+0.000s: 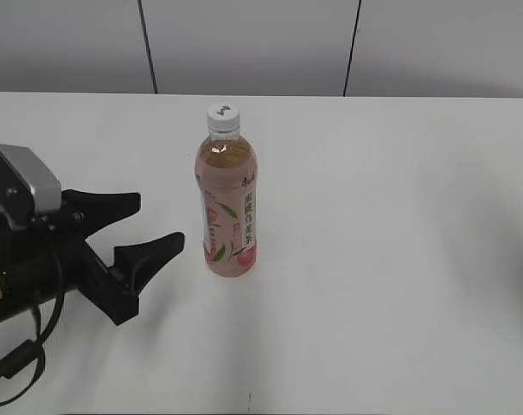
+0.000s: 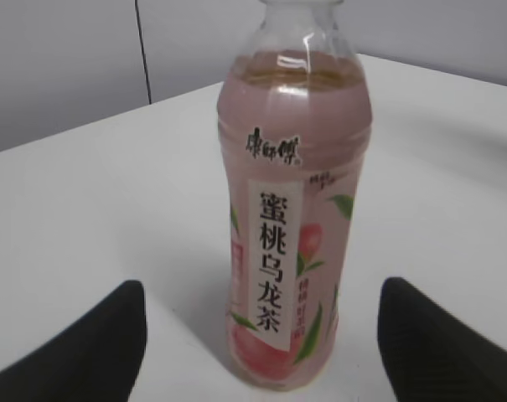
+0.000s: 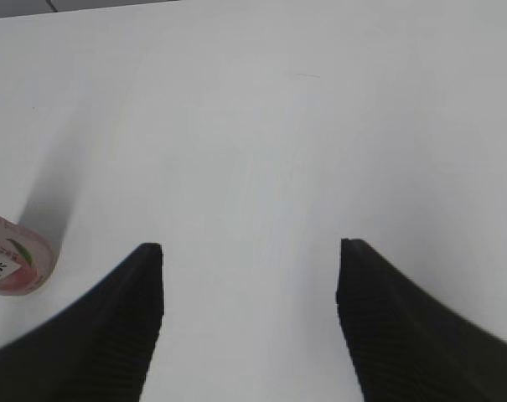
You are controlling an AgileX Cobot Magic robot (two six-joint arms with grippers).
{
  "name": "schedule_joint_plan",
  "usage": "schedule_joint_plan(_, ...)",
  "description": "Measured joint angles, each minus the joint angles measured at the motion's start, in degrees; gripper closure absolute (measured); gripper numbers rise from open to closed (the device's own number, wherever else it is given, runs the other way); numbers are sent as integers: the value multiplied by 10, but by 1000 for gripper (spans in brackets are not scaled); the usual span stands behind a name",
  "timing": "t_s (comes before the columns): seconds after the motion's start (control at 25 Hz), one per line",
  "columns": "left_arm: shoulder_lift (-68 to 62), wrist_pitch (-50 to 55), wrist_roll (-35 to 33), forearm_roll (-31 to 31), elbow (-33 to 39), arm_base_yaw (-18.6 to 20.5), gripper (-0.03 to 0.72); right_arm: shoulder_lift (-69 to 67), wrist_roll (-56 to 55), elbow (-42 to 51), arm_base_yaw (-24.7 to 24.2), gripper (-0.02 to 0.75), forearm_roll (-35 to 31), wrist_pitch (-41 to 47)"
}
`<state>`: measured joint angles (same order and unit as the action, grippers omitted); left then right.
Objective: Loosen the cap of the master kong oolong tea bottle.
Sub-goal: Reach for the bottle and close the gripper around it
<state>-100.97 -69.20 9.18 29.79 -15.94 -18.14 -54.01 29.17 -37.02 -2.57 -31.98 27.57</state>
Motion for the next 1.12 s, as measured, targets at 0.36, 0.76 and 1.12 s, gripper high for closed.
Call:
schedule_joint_plan(0.36, -40, -1, 0, 31, -30, 0, 169, 0, 0, 0, 0, 244, -48, -7)
schedule_joint_plan(0.76, -71, -1, 2, 36, -82, -25, 169, 0, 0, 0, 0, 244, -74, -3)
schedule_joint_plan(1.12, -75, 25, 14, 36, -135, -34, 169, 0, 0, 0, 0, 244, -76, -3)
